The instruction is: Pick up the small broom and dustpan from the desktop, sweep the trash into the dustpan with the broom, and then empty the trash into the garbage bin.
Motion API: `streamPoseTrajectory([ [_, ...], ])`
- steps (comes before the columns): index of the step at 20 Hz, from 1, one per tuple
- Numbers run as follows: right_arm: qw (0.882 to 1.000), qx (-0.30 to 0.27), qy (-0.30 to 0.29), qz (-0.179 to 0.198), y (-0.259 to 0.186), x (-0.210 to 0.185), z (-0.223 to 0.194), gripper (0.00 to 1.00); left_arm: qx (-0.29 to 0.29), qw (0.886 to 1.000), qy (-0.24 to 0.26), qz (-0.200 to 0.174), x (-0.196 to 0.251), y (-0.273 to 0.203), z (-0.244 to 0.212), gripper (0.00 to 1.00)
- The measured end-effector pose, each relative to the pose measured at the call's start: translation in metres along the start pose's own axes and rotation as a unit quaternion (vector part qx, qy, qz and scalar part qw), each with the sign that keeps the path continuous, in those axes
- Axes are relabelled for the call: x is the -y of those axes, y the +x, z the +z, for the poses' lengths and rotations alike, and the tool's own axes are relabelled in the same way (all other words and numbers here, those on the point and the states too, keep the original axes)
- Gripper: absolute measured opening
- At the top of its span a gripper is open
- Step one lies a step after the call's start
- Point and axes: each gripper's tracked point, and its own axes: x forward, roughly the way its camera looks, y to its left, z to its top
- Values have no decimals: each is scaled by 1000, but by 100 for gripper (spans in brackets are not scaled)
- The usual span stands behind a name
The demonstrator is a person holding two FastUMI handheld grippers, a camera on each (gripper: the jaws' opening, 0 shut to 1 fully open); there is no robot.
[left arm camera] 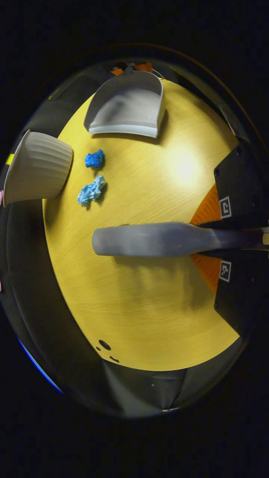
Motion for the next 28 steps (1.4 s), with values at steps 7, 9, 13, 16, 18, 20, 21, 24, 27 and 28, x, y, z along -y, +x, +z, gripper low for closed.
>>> streamPoseTrajectory([
  [7, 1000, -12, -8, -10, 2, 7, 16, 36, 21, 999, 45, -10, 1, 23, 69, 27],
  [9, 1000, -17, -11, -10, 4, 6, 16, 36, 17, 998, 64, -20, 10, 31, 76, 27],
  [13, 1000, -16, -6, -4, 5, 4, 19, 36, 9, 994, 93, -55, 34, 39, 81, 27],
  [16, 1000, -8, -7, -4, 7, 4, 21, 36, 12, 988, 121, -93, 56, 37, 89, 27],
  [18, 1000, -3, -9, -3, 9, 5, 19, 36, 13, 983, 139, -118, 70, 37, 89, 27],
  [20, 1000, -2, -5, 1, 11, 5, 19, 36, 13, 978, 153, -140, 87, 31, 91, 26],
  [21, 1000, 0, -3, 1, 11, 6, 19, 36, 13, 975, 160, -152, 96, 28, 93, 27],
  [24, 1000, 10, -2, 0, 13, 5, 17, 36, 9, 966, 179, -185, 114, 21, 89, 26],
  [27, 1000, 23, 2, -2, 14, 5, 16, 37, 6, 957, 185, -223, 129, 12, 82, 27],
  [28, 1000, 26, 3, -3, 15, 5, 14, 36, 5, 956, 185, -228, 129, 9, 81, 27],
])
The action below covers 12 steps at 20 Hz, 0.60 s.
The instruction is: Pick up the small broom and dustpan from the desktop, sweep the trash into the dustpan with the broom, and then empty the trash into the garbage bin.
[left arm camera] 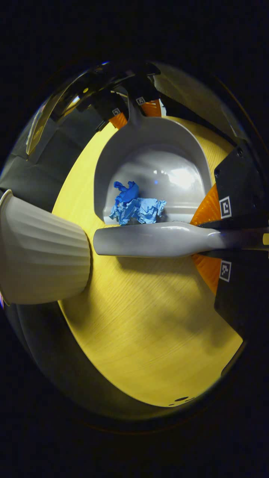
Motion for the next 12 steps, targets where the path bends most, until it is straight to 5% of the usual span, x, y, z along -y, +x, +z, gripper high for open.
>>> streamPoseTrajectory([
  [12, 993, 46, 104, -20, -10, -25, 3, 37, 42, 989, -96, 105, -38, -24, -10, 26],
])
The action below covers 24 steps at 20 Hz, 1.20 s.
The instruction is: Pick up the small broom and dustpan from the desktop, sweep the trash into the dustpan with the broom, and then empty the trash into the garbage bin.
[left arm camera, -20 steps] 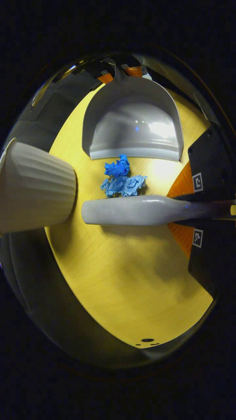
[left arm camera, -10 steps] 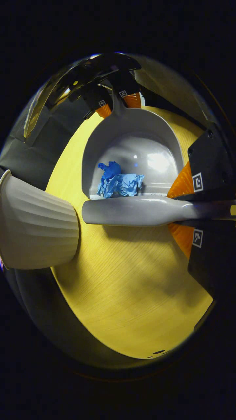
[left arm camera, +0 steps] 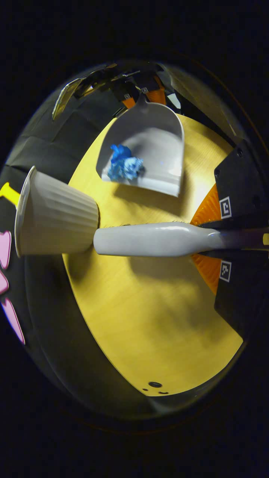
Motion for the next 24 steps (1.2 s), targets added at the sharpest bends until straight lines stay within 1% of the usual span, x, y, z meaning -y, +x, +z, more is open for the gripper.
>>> streamPoseTrajectory([
  [1, 1000, 1, 16, -3, -3, -2, 1, 37, 0, 1000, -13, 6, -1, -1, -2, 28],
  [3, 999, 4, 39, -15, -4, -4, 4, 36, 3, 999, -42, 12, -5, -5, -7, 26],
  [4, 999, 9, 44, -25, -2, -4, 6, 36, 4, 999, -52, 15, -8, -3, -11, 28],
  [6, 998, 17, 50, -45, -7, -5, 14, 36, 3, 998, -67, 23, -11, -3, -7, 28],
  [10, 995, 31, 71, -65, -12, -13, 41, 36, 4, 997, -72, 29, -13, -6, 2, 26],
  [13, 993, 33, 80, -75, -17, -16, 63, 36, 7, 997, -77, 18, -13, -4, -1, 26],
  [15, 993, 31, 79, -79, -29, -12, 74, 36, 7, 997, -76, 15, -15, -5, -1, 27],
  [16, 993, 34, 83, -80, -31, -7, 86, 36, 7, 997, -73, 17, -14, -4, -4, 28],
  [17, 992, 38, 94, -81, -32, -3, 99, 36, 7, 997, -71, 19, -13, -4, -5, 26],
  [18, 990, 43, 106, -81, -37, 8, 111, 37, 8, 997, -70, 19, -12, -4, -4, 28],
  [20, 988, 53, 119, -85, -46, 30, 144, 36, 10, 997, -73, 16, -13, -4, -3, 28],
  [22, 987, 46, 111, -110, -49, 59, 171, 36, 9, 997, -75, 14, -14, -5, -3, 28],
  [24, 986, 27, 81, -145, -42, 80, 191, 36, 8, 997, -73, 18, -15, -5, 0, 28],
])
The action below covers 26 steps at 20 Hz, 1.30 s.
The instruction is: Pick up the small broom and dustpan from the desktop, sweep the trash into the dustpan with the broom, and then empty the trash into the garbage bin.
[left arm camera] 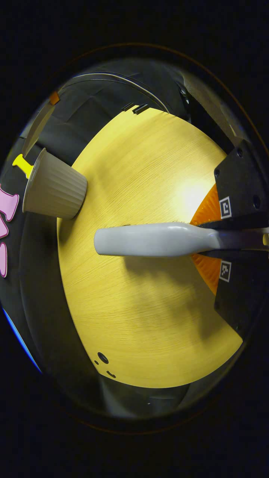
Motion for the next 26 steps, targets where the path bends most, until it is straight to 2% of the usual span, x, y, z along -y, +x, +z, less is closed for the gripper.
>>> streamPoseTrajectory([
  [6, 995, -37, -69, -62, 49, 6, 43, 36, 0, 1000, -12, 2, -2, -3, 3, 26],
  [10, 982, -49, -145, -113, 67, 17, 64, 36, 0, 1000, -16, 5, -3, -1, 3, 28],
  [14, 966, -59, -206, -145, 71, 22, 81, 35, -2, 1000, -22, 4, -4, 1, 3, 26],
  [20, 957, -65, -240, -150, 75, 19, 90, 35, -6, 1000, -28, 1, -5, 1, 3, 26],
  [24, 960, -50, -233, -145, 75, 19, 94, 35, -6, 1000, -28, 3, -3, -5, 12, 28],
  [26, 967, -26, -215, -134, 70, 19, 99, 36, -6, 1000, -28, 5, -3, -3, 10, 27],
])
